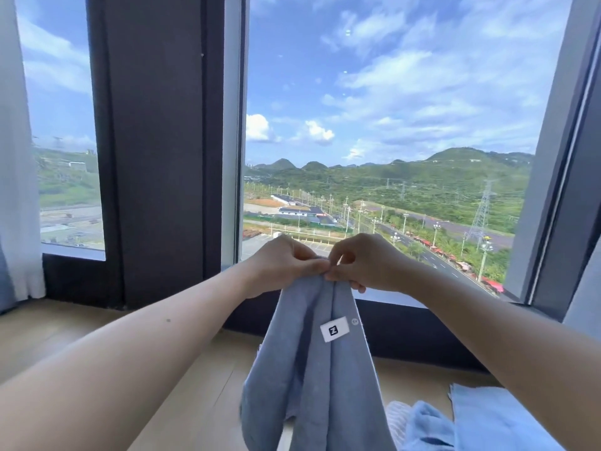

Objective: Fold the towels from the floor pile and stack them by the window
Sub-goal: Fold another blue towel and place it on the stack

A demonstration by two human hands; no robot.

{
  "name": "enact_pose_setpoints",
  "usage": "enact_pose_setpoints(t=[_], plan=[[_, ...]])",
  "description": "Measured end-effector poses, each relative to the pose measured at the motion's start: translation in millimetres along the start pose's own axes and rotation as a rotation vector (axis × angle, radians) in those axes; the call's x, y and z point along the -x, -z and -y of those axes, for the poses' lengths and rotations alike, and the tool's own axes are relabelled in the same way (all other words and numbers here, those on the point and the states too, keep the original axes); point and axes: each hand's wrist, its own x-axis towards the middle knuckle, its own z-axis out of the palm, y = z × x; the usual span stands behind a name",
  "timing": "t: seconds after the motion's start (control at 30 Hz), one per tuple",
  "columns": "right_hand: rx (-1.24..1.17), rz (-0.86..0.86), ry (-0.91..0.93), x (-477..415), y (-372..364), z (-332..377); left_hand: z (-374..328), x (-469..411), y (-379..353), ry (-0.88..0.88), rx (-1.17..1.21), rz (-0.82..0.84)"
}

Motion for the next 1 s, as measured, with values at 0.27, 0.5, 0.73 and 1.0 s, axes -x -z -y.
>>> enact_pose_setpoints(t=[0.27, 0.5, 0.73, 1.0], plan=[[-0.035, -0.226, -0.039, 14, 1, 13, -10, 10, 7, 0.013, -0.16, 0.134], [-0.054, -0.364, -0.132, 12, -10, -26, 2, -8, -4, 0.029, -0.179, 0.235], [-0.086, 0.004, -0.286, 27, -2, -65, 31, -15, -33, -0.014, -0.104, 0.089], [-0.149, 0.092, -0.096, -4, -39, -37, 47, -23, -41, -0.073, 0.024, 0.066]])
